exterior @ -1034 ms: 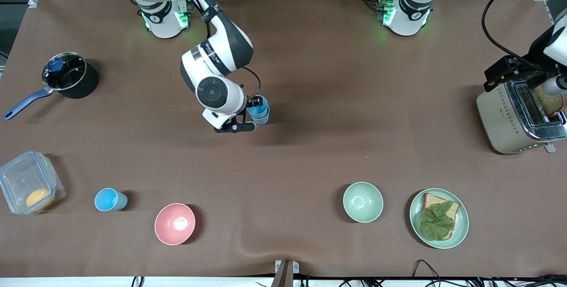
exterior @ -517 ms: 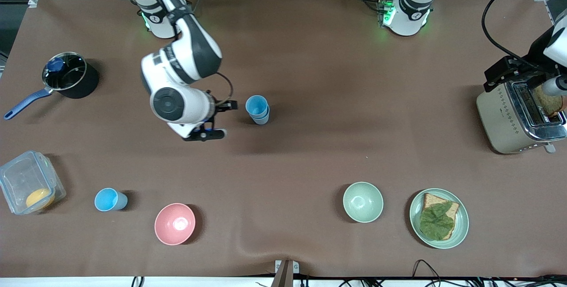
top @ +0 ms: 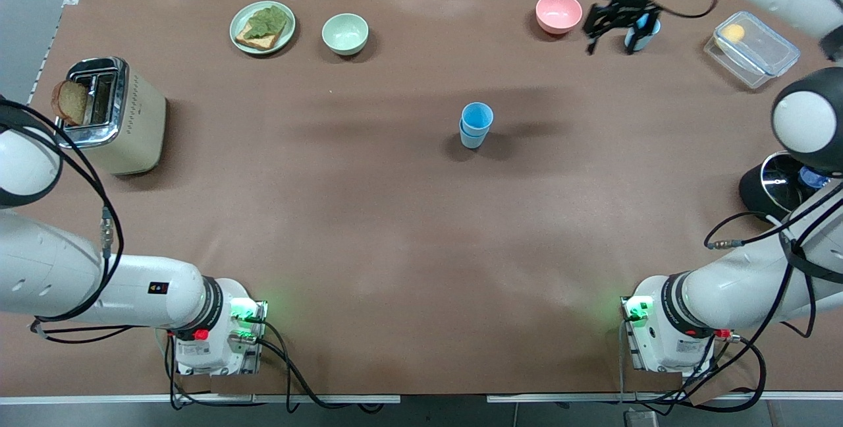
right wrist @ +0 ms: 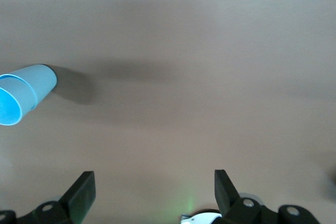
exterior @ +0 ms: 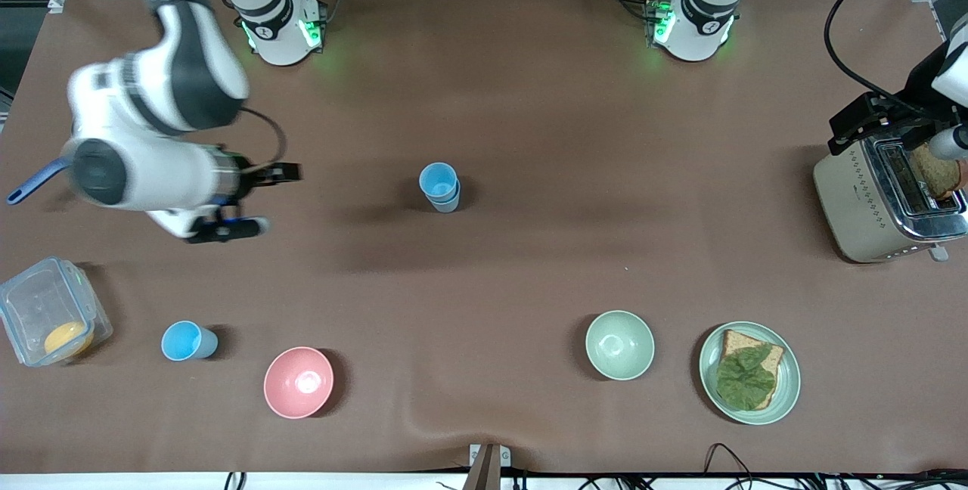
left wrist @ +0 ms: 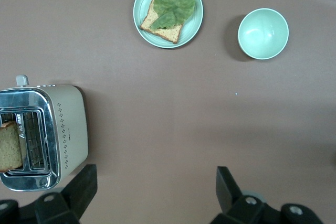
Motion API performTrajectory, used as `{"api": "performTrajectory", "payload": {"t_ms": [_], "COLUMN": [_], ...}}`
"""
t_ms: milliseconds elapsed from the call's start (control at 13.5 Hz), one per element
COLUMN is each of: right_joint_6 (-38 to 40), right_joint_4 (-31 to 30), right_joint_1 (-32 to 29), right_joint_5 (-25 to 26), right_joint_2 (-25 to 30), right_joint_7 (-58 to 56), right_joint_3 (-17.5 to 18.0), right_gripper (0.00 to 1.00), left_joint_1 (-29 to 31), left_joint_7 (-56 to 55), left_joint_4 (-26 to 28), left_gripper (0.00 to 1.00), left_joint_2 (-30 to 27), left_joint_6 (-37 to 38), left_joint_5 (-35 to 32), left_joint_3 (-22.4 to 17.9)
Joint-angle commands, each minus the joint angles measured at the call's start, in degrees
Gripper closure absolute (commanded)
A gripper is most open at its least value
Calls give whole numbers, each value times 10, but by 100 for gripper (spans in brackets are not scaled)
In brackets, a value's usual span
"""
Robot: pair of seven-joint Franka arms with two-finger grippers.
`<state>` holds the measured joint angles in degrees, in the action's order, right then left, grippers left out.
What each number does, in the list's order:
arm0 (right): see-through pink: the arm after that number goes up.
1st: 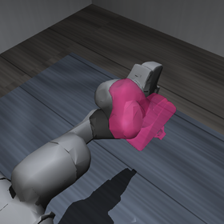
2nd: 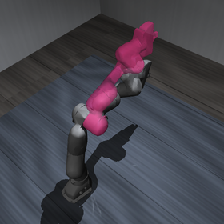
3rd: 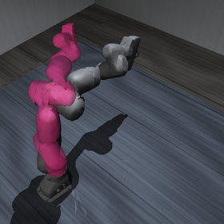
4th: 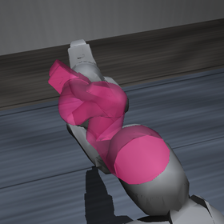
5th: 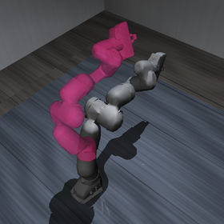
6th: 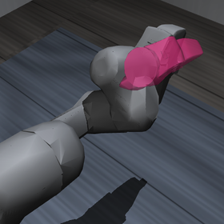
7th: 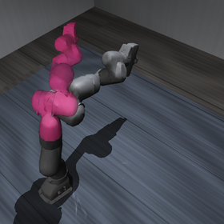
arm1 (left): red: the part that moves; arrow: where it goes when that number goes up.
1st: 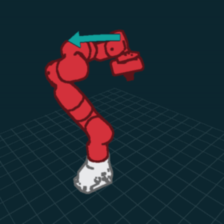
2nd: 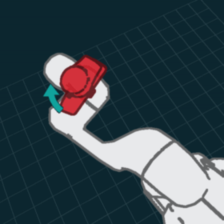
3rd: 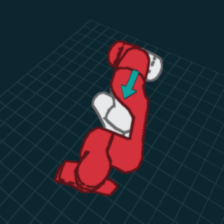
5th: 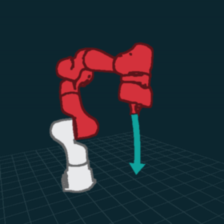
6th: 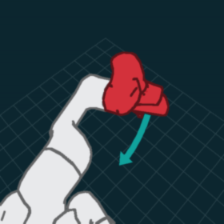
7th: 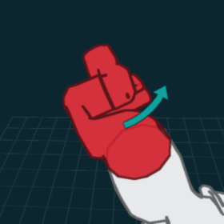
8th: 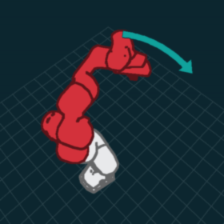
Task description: Stack blue cups with both arms
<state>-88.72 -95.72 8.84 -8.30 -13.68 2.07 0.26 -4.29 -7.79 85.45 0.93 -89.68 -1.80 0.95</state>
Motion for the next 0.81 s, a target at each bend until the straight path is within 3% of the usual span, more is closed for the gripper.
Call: {"api": "performTrajectory", "payload": {"t_ms": [0, 369, 738], "right_joint_6": [16, 49, 80], "right_joint_4": [-11, -4, 73], "right_joint_1": [-36, -54, -109], "right_joint_5": [20, 54, 59], "right_joint_2": [58, 143, 146], "right_joint_7": [-55, -74, -126], "right_joint_3": [11, 17, 22], "right_gripper": [0, 0, 0], "left_joint_1": [2, 3, 2], "left_joint_7": [7, 6, 5], "left_joint_4": [6, 7, 2], "left_gripper": [0, 0, 0], "left_joint_2": [-13, -13, -11], "left_joint_6": [8, 13, 12], "left_joint_5": [7, 7, 7], "left_joint_3": [0, -1, -1]}}
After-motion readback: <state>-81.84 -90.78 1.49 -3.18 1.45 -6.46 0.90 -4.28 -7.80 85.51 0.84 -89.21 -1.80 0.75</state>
